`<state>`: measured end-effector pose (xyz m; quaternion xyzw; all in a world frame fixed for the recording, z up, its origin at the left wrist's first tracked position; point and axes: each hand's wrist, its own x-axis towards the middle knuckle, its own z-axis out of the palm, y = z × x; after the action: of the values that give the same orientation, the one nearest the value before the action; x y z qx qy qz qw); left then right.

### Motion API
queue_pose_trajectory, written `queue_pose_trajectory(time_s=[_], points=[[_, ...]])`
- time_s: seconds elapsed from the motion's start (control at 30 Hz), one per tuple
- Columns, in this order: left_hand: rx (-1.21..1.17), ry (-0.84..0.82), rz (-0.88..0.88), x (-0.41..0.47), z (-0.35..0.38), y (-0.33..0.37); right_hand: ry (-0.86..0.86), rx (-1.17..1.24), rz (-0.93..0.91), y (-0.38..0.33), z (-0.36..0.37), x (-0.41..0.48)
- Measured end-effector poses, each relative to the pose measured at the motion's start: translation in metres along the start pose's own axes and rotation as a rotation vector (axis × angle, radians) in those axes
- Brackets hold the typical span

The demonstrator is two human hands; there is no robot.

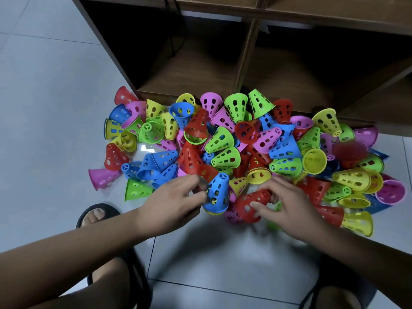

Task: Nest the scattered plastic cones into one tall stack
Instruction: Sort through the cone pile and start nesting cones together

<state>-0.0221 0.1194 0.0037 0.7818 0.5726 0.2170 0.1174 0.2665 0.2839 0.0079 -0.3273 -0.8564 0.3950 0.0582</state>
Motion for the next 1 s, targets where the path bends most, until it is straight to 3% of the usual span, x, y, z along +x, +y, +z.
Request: queue_pose_trajectory(time_s=[0.27,0.47,0.57,0.77,1.0], points=[[-0.106,-0.074,-0.026,-0.012,0.006,-0.003,0.201,0.161,-0.057,-0.051,-0.021,0.014],[-0.319,-0.046,-0.178,-0.012,0.005,0.005,0.168,0.17,-0.123,-0.073,-0.021,0.024],[-0.351,-0.046,-0.232,-0.01,0.007,0.003,0.072,0.115,-0.163,-0.075,-0.016,0.028],[-0.239,-0.029,-0.381,-0.023,0.016,-0.018,-0.11,0.021,-0.217,-0.058,0.002,0.019],[0.012,0.011,-0.715,-0.044,0.027,-0.062,-0.11,-0.132,-0.103,-0.023,0.023,0.014]])
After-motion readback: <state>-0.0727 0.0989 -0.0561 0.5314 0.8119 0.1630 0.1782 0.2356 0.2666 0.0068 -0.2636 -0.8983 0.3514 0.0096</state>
